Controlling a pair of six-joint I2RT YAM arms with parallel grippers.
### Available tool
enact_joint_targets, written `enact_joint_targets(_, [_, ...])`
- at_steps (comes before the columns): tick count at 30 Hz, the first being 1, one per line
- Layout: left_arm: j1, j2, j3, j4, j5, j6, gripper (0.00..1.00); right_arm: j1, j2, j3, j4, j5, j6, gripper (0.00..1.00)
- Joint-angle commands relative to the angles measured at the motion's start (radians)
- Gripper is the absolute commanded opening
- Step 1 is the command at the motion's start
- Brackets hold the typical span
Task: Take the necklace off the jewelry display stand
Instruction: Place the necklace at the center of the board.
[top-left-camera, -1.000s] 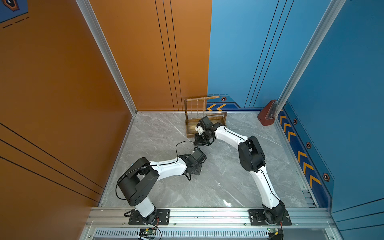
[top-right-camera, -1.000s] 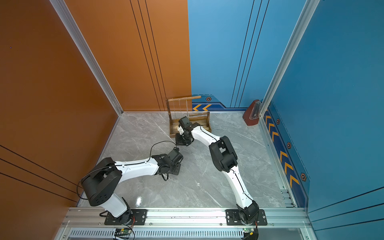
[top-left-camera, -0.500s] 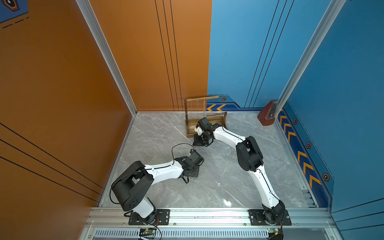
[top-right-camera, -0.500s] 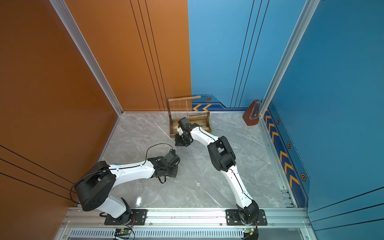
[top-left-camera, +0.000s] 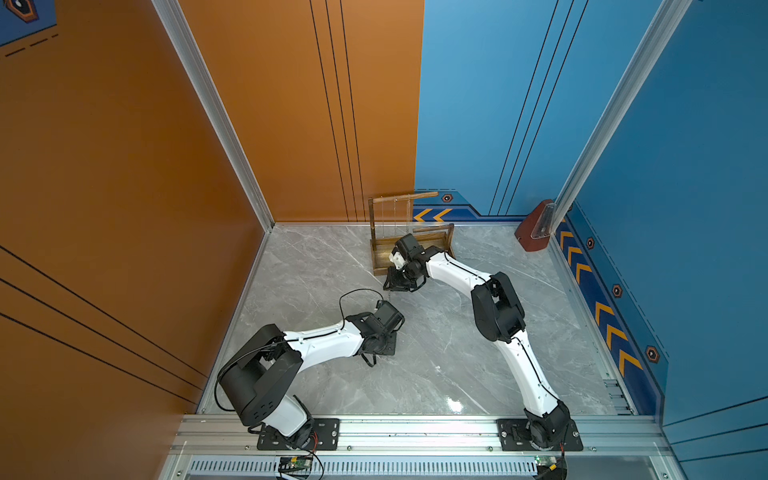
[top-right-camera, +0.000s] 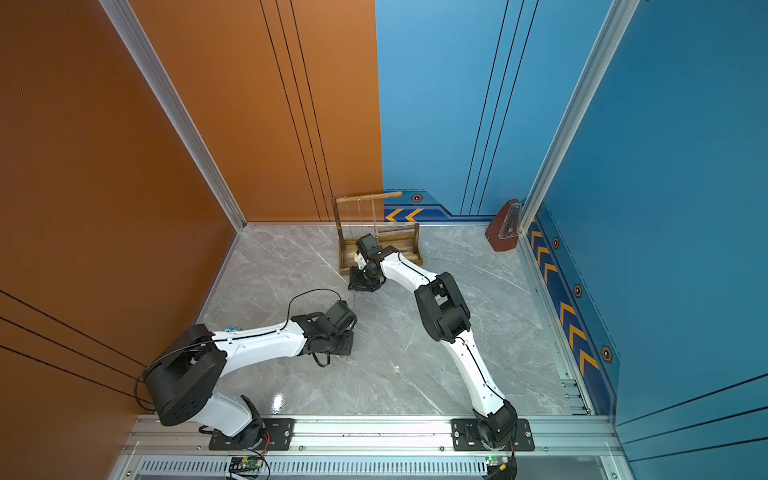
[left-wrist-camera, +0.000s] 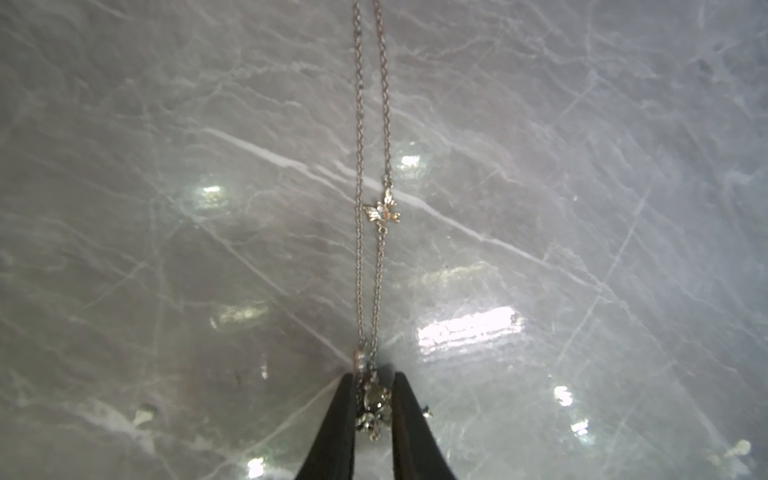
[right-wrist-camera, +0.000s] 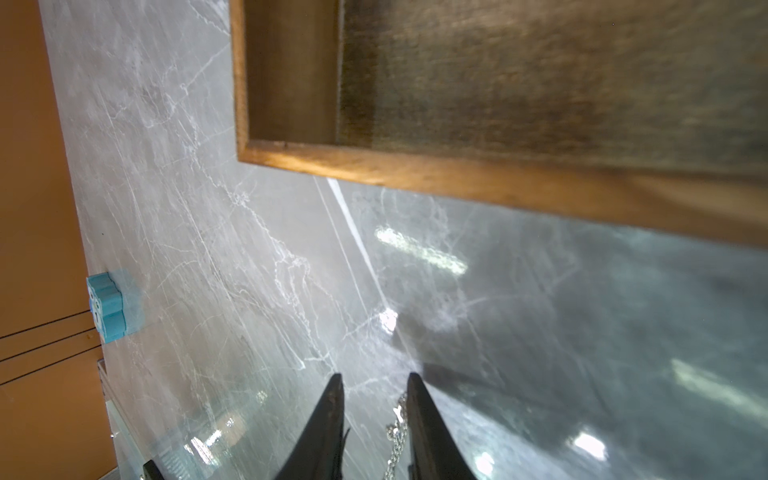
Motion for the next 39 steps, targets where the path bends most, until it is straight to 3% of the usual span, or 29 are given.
enact_joint_targets(1, [0.007,0.015,-0.05,-0.163,0.08,-0.034,0.21,-0.008,-0.008,0.029,0.012,0.023,0.009,0.31])
enact_joint_targets(13, [0.01,-0.013,-0.053,-0.16,0.089,-0.055,0.29,-0.024,0.023,0.065,0.007,0.028,0.025,0.41])
enact_joint_targets(24, [0.012,-0.072,0.005,-0.162,0.128,-0.054,0.56,-0.022,-0.062,0.033,0.008,0.048,-0.01,0.42])
enact_joint_targets(32, [0.023,-0.175,0.064,-0.162,0.135,-0.041,0.79,-0.023,-0.188,-0.051,0.009,0.068,-0.045,0.43])
enact_joint_targets(39, [0.126,-0.257,0.112,-0.161,0.213,-0.011,0.81,-0.024,-0.366,-0.288,0.081,0.103,-0.054,0.42])
